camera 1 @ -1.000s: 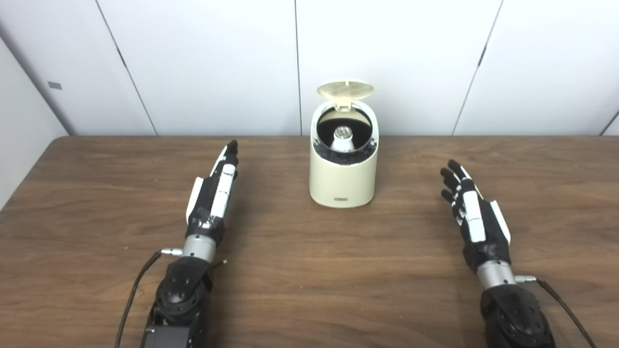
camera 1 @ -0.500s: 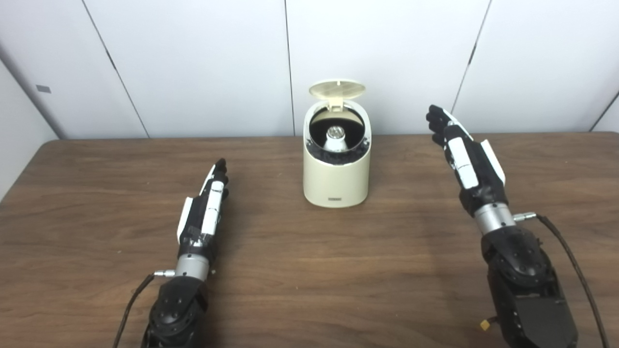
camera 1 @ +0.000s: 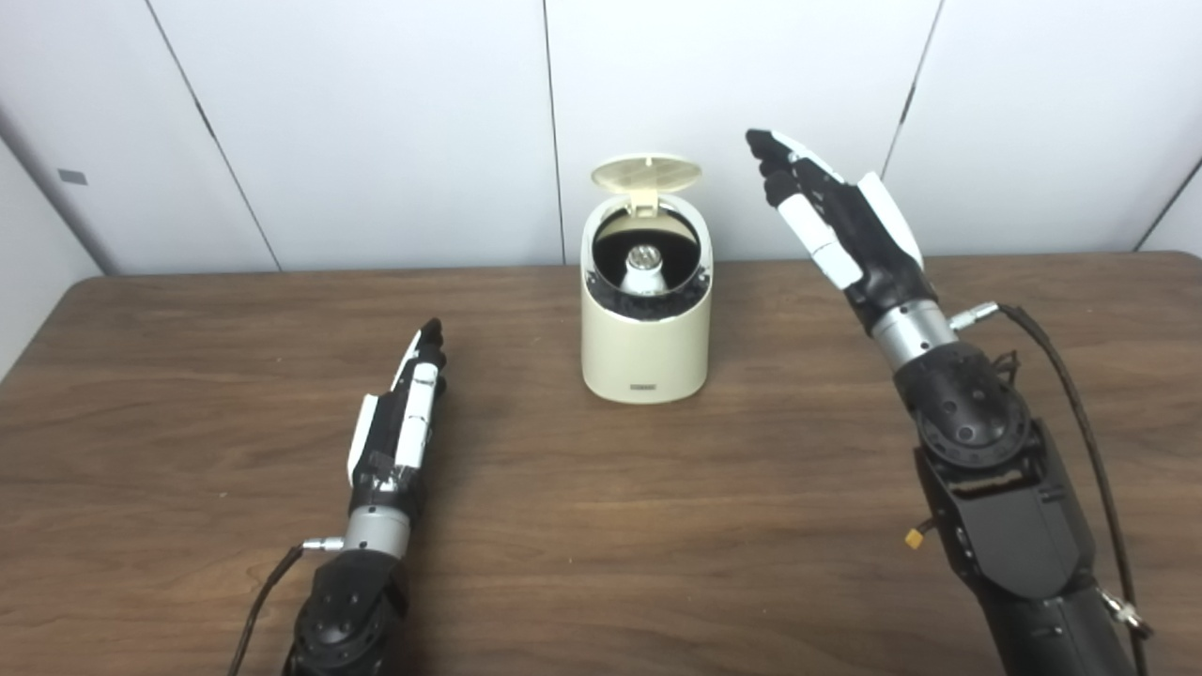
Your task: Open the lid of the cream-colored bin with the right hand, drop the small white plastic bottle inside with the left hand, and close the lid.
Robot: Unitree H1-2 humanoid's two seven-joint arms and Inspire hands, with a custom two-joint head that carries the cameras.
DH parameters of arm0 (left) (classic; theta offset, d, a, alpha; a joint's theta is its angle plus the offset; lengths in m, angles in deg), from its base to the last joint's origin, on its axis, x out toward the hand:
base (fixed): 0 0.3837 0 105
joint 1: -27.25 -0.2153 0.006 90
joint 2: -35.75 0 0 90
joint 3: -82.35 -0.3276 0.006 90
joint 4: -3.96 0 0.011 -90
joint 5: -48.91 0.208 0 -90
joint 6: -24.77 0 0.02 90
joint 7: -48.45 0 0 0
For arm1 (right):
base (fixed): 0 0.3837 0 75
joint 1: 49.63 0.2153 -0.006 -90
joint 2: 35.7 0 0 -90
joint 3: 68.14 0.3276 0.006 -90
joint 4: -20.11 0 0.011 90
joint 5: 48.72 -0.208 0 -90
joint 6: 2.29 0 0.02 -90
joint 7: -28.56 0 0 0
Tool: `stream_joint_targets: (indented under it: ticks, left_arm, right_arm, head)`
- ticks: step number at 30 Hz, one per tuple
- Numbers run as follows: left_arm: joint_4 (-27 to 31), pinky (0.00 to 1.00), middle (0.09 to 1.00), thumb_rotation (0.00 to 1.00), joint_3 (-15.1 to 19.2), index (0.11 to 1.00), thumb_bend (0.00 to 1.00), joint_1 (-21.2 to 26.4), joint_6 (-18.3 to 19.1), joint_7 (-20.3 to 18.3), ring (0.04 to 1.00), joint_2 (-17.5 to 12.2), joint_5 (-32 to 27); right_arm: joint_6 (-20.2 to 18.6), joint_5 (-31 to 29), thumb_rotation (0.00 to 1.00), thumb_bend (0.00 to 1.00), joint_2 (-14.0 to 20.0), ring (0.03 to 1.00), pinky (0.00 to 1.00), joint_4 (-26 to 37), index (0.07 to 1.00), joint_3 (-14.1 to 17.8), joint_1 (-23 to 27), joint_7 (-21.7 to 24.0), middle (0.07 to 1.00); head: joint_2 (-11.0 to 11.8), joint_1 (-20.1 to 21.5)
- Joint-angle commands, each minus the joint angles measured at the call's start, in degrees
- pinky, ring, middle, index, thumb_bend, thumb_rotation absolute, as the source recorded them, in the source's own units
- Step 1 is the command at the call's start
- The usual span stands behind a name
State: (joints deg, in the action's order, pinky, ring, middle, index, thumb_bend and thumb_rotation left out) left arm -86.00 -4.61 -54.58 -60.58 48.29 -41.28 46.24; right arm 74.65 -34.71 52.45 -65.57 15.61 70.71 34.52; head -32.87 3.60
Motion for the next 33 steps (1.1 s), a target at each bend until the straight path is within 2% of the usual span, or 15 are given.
stream_joint_targets:
  ticks: [1, 4, 8, 13, 19, 24, 33]
  left_arm:
    - [2.08, 1.0, 1.0, 0.95, -0.25, 1.0, 0.44, 1.24, -1.15, -0.05, 1.0, -0.12, 0.34]
    - [2.02, 1.0, 1.0, 0.96, -0.43, 1.0, 0.45, 1.3, -1.04, -0.13, 1.0, 0.0, 0.24]
    - [1.84, 1.0, 1.0, 1.0, -1.3, 1.0, 0.45, 1.41, -1.06, -1.32, 1.0, -0.68, 0.19]
    - [1.81, 1.0, 1.0, 1.0, -1.7, 1.0, 0.53, 1.51, -0.58, -2.18, 1.0, -0.93, -0.64]
    - [1.88, 1.0, 1.0, 1.0, -2.05, 1.0, 0.56, 1.48, 0.3, -2.06, 1.0, -0.47, 0.04]
    - [2.03, 1.0, 1.0, 1.0, -2.59, 1.0, 0.56, 1.33, 0.83, -1.93, 1.0, -0.09, 0.68]
    - [0.86, 1.0, 1.0, 1.0, -2.7, 1.0, 0.57, 1.61, -1.24, -1.49, 1.0, 0.36, 1.14]
  right_arm:
    - [1.82, 1.57, 1.0, 0.59, 0.52, 0.878, 0.81, 0.38, 0.869, -0.54, 4.2, 0.05, 0.888]
    - [3.57, 3.06, 1.0, 0.6, 0.47, 0.864, 0.79, -1.26, 0.864, -1.83, 5.95, 0.0, 0.882]
    - [2.7, 5.03, 1.0, 0.59, 0.06, 0.859, 0.8, -1.31, 0.853, -3.26, 7.13, 0.26, 0.876]
    - [2.6, 8.31, 1.0, 0.59, 0.0, 0.872, 0.8, -1.8, 0.858, -5.59, 8.0, 0.58, 0.892]
    - [4.59, 10.56, 1.0, 0.59, 0.1, 0.879, 0.82, -2.85, 0.868, -7.54, 8.85, 1.14, 0.893]
    - [5.5, 11.7, 1.0, 0.59, 0.56, 0.88, 0.82, -3.1, 0.868, -8.42, 9.58, 2.03, 0.888]
    - [5.91, 12.89, 1.0, 0.56, 2.1, 0.9, 0.85, -2.15, 0.859, -8.75, 9.58, 4.7, 0.896]
  head:
    - [-0.03, 0.13]
    - [0.1, 0.12]
    - [0.32, -0.01]
    - [0.89, 0.08]
    - [1.28, -0.16]
    - [1.51, -0.22]
    - [1.32, -0.51]
